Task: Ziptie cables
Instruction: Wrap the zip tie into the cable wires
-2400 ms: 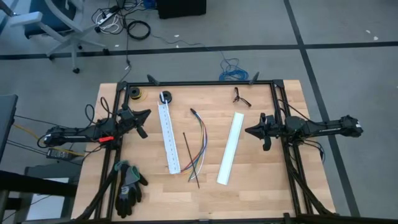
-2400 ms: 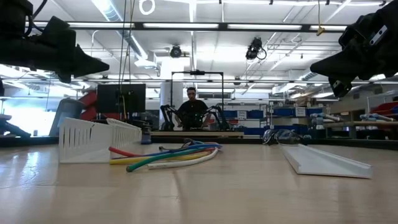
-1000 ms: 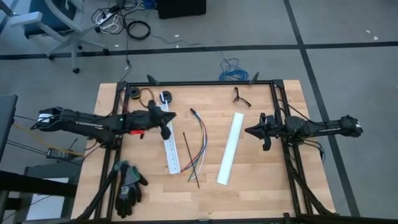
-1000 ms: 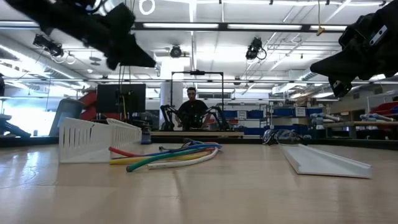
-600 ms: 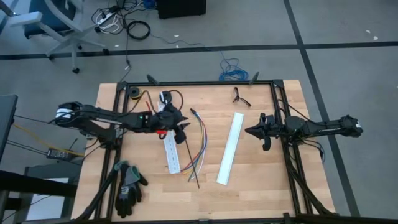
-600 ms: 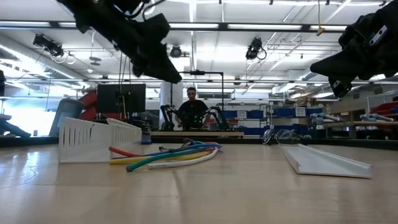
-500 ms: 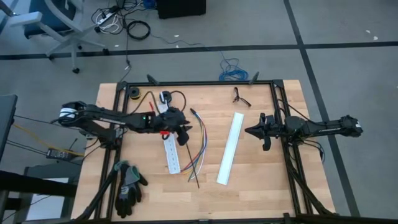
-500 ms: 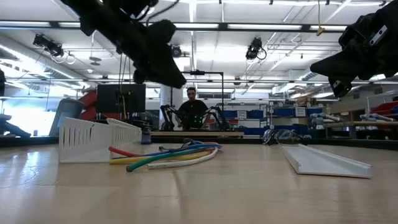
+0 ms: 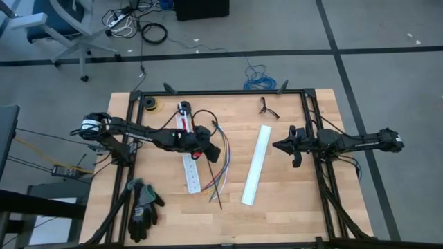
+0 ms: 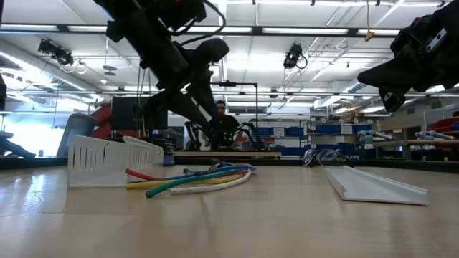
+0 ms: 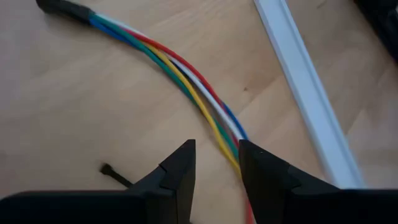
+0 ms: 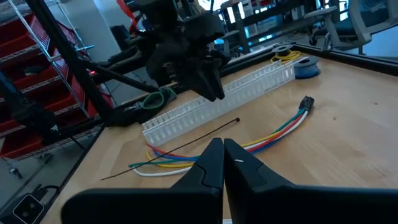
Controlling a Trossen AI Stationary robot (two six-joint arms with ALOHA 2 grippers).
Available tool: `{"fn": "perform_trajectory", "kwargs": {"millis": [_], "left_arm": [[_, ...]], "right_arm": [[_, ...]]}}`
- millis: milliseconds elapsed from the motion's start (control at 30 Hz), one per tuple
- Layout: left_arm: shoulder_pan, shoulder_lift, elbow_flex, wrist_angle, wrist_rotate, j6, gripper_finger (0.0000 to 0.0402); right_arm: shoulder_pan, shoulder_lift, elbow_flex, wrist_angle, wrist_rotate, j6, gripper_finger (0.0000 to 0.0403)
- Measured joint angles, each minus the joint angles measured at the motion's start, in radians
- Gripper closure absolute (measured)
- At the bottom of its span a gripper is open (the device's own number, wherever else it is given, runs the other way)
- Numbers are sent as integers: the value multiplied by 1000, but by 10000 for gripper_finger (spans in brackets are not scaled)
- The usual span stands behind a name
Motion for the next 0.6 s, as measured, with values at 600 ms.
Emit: {"fn": "perform_trajectory", "kwargs": {"millis": [600], "left_arm": [[-79, 336, 474, -591, 12, -367, 271]], "right_arm": [[0, 2, 0, 5, 0, 0, 399]]}}
